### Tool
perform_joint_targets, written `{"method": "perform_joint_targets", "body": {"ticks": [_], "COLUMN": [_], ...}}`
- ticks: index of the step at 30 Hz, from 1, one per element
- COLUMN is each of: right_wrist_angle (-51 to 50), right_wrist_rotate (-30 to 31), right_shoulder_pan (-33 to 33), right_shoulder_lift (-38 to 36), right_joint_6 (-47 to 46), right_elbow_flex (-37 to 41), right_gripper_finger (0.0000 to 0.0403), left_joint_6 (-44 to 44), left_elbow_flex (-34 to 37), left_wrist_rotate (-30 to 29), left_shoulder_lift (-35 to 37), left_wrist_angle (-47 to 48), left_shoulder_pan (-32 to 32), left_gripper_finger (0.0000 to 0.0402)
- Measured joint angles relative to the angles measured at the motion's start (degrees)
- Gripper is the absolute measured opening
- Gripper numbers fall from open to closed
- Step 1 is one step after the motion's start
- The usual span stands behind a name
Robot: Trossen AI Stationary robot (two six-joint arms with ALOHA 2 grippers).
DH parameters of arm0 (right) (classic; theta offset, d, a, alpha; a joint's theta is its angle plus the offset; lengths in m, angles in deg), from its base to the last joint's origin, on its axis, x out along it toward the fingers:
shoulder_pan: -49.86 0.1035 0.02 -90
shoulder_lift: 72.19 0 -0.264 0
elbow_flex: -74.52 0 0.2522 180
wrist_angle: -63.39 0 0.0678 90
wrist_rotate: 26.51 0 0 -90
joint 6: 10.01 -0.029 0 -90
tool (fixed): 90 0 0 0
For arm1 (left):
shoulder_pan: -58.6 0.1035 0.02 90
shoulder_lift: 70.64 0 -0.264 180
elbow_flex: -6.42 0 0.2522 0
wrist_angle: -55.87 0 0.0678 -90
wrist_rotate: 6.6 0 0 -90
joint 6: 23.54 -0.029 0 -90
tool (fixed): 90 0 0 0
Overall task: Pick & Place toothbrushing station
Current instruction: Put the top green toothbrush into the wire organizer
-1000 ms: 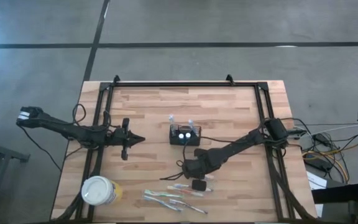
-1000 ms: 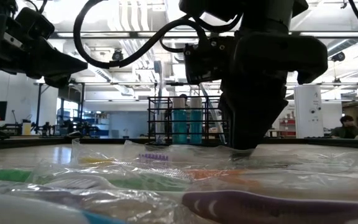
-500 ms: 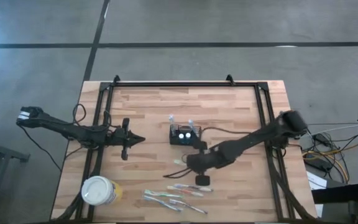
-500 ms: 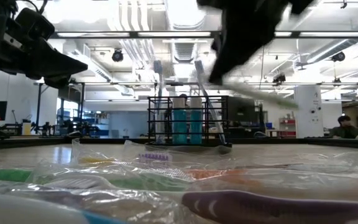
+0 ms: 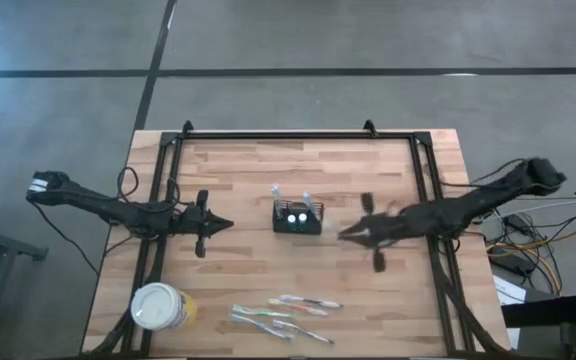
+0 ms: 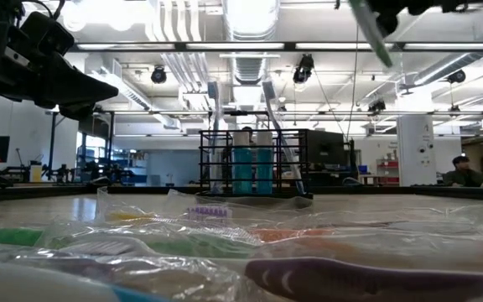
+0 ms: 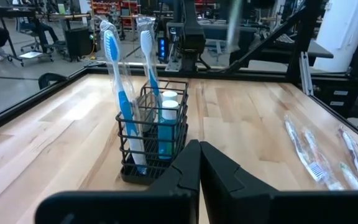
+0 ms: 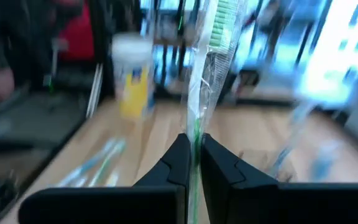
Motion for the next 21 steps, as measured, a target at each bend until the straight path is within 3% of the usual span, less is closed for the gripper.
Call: {"method": "perform_joint_targets", "body": {"ticks": [8, 21], "right_wrist_angle": [6.02, 13.96], "right_wrist_rotate": [0.20, 0.13], "right_shoulder_pan": [-1.86, -1.85], "right_shoulder_lift": [-21.11, -35.57], "right_joint_6": [0.15, 6.02], "right_elbow_flex": [14.34, 26.27], "right_gripper_finger": [0.0015, 0.0015], "left_joint_6": [-0.02, -0.20], "left_elbow_flex": [0.00, 0.00], "left_wrist_rotate": [-0.10, -0.34], "left_shoulder_lift": [0.00, 0.00], "left_wrist_angle": [-0.02, 0.01], "left_shoulder_pan": [-0.02, -0.02], "left_gripper_finger": [0.0007, 0.0007]}}
